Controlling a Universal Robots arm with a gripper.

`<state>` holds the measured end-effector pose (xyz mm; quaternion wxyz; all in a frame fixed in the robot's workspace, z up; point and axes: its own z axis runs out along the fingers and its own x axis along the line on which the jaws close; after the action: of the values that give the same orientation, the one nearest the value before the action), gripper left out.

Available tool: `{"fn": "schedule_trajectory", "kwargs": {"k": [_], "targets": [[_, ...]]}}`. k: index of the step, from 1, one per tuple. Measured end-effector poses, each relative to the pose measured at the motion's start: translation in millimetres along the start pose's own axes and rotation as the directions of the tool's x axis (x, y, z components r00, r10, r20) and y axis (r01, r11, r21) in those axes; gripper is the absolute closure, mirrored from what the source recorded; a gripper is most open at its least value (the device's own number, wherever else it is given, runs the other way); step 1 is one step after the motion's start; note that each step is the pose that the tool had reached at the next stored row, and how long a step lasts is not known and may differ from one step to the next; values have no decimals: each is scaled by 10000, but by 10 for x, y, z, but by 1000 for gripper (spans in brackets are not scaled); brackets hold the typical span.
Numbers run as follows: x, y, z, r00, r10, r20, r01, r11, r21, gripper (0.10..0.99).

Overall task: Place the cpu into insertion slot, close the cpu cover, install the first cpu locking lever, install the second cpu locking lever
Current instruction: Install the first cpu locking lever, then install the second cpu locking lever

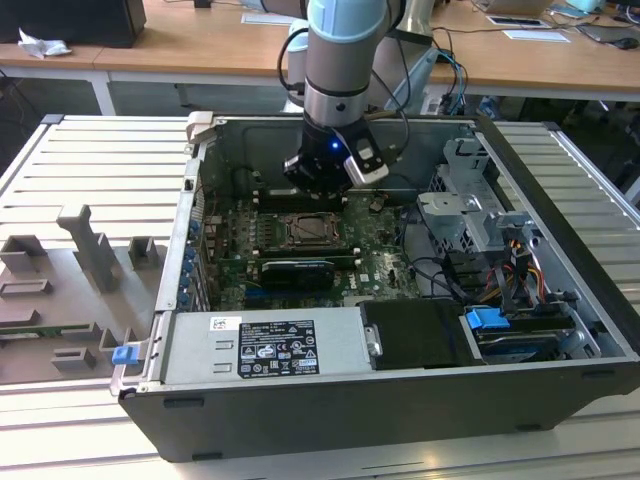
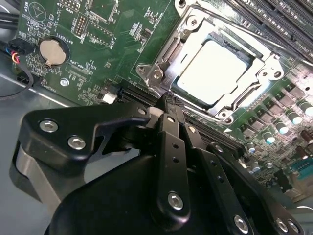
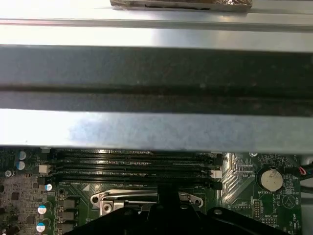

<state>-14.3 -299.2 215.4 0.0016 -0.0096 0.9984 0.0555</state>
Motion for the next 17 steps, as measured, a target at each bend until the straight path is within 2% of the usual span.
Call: {"fn": "schedule_trajectory", "kwargs": {"k": [15,17], "targets": [[2,-76,-10,10000,0,0,0,10000,1,980],[1,-72,-53,10000,1,0,-1,10000,1,980]]}}
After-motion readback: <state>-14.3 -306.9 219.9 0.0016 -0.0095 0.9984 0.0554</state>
